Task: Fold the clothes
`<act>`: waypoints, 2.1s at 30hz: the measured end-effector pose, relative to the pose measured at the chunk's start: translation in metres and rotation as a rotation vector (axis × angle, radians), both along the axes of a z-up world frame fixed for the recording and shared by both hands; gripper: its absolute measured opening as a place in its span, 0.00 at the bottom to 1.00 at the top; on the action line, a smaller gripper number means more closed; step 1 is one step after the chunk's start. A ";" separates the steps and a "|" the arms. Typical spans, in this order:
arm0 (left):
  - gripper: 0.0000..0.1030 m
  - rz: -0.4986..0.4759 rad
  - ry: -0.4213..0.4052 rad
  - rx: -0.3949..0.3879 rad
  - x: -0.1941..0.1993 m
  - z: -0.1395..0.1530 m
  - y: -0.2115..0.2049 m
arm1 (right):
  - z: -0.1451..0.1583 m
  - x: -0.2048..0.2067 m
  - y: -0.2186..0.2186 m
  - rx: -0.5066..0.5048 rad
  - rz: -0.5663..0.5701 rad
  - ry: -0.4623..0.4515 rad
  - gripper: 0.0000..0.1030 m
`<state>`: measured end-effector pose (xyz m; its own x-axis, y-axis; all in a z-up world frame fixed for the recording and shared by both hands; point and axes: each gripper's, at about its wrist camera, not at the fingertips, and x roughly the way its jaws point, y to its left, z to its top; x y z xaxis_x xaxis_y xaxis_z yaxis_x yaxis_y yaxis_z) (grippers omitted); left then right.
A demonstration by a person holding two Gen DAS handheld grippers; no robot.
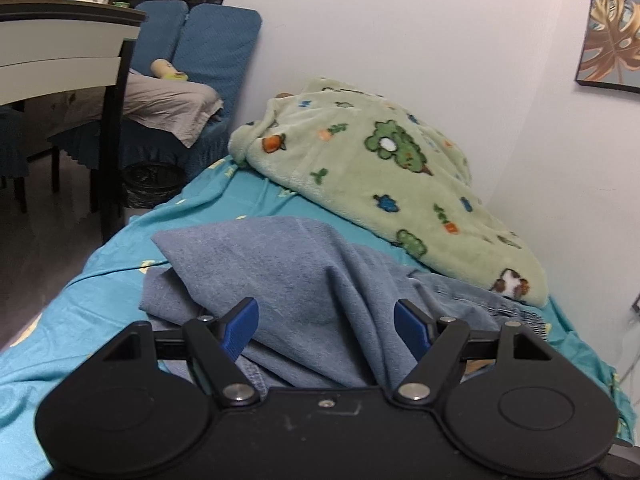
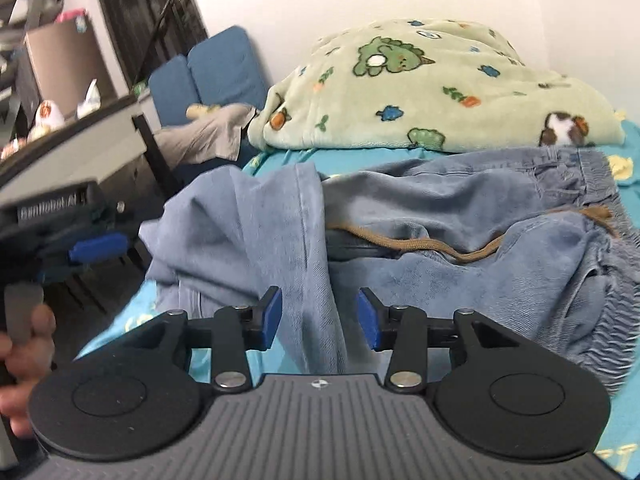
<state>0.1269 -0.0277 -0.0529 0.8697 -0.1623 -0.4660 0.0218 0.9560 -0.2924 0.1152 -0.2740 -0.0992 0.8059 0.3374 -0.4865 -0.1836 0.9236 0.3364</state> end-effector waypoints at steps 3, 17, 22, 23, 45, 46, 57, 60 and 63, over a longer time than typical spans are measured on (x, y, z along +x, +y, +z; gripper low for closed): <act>0.70 0.024 0.020 -0.009 0.007 -0.005 -0.002 | -0.006 0.009 -0.004 0.044 -0.005 0.001 0.43; 0.70 0.056 -0.004 0.007 0.010 -0.002 -0.003 | -0.024 0.036 0.008 0.090 0.063 0.040 0.17; 0.70 0.069 0.025 -0.045 0.006 -0.001 0.007 | -0.009 0.019 0.023 -0.026 0.124 -0.049 0.08; 0.70 0.072 0.016 -0.046 0.003 0.001 0.008 | -0.007 0.015 0.025 -0.030 0.147 -0.062 0.07; 0.65 -0.196 0.024 0.365 0.058 0.009 -0.098 | -0.044 0.023 0.026 0.092 0.263 0.304 0.18; 0.65 -0.214 0.033 0.394 0.066 0.003 -0.107 | -0.045 0.024 0.027 0.093 0.263 0.309 0.18; 0.05 -0.273 0.086 0.591 0.098 -0.030 -0.121 | -0.060 0.041 0.006 0.321 0.213 0.394 0.20; 0.04 -0.266 0.056 0.531 0.075 -0.009 -0.107 | -0.058 0.040 0.007 0.302 0.226 0.387 0.20; 0.04 -0.253 0.014 0.479 0.040 0.013 -0.093 | -0.054 0.037 0.010 0.271 0.242 0.380 0.20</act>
